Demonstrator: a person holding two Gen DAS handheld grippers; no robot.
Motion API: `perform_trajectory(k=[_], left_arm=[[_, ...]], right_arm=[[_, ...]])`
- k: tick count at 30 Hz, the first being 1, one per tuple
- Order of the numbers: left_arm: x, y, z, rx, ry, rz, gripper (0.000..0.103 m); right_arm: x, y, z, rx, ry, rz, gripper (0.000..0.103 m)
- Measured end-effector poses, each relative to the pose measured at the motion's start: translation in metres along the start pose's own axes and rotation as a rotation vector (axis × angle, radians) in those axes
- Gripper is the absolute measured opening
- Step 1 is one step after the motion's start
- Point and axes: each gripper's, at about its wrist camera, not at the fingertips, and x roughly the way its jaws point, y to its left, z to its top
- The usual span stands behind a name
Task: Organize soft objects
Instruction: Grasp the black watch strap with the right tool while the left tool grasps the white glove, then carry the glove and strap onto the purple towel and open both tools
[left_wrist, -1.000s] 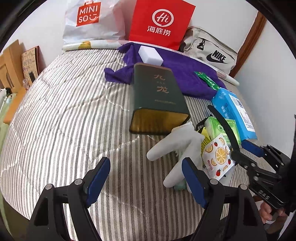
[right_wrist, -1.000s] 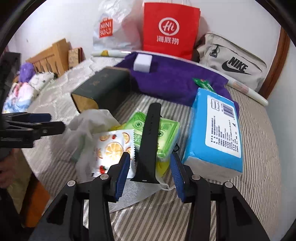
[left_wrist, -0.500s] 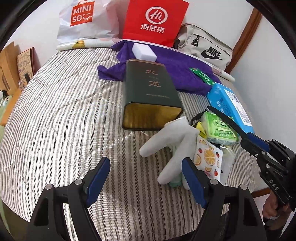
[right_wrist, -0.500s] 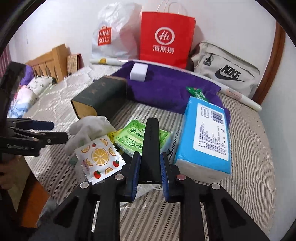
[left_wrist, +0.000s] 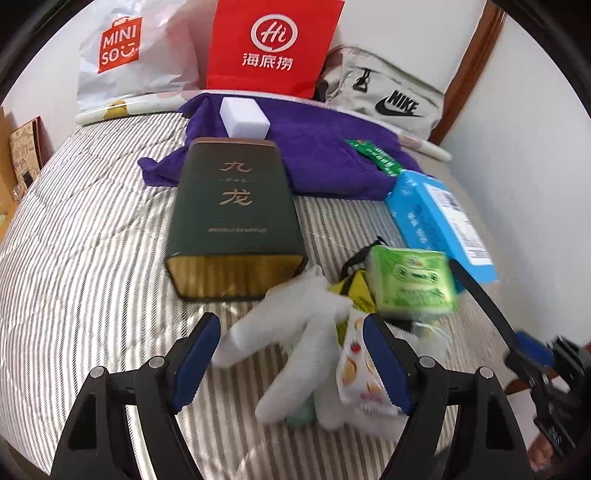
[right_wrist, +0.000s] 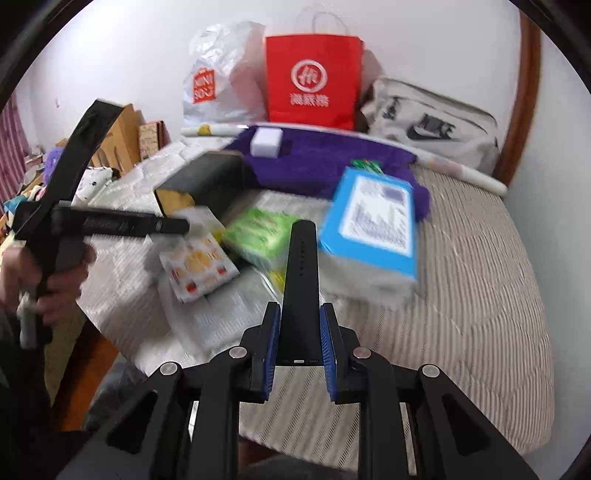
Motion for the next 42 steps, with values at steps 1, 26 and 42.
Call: perform_trajectory(k=[1, 26, 42], left_arm=[[0.005, -0.001, 0.001, -0.002, 0.004, 0.012, 0.078], [-0.009, 0.026, -0.011, -0.003, 0.003, -0.013, 0.024], [-0.044, 0.06, -0.021, -0.104, -0.045, -0.031, 0.021]], right_arm=[[0.002, -0.005, -0.006, 0.004, 0.012, -0.01, 0.021], [0.075, -0.039, -0.009, 0.082, 0.044, 0.001, 0.02], [0.046, -0.033, -0.039, 0.061, 0.108, -0.025, 0.02]])
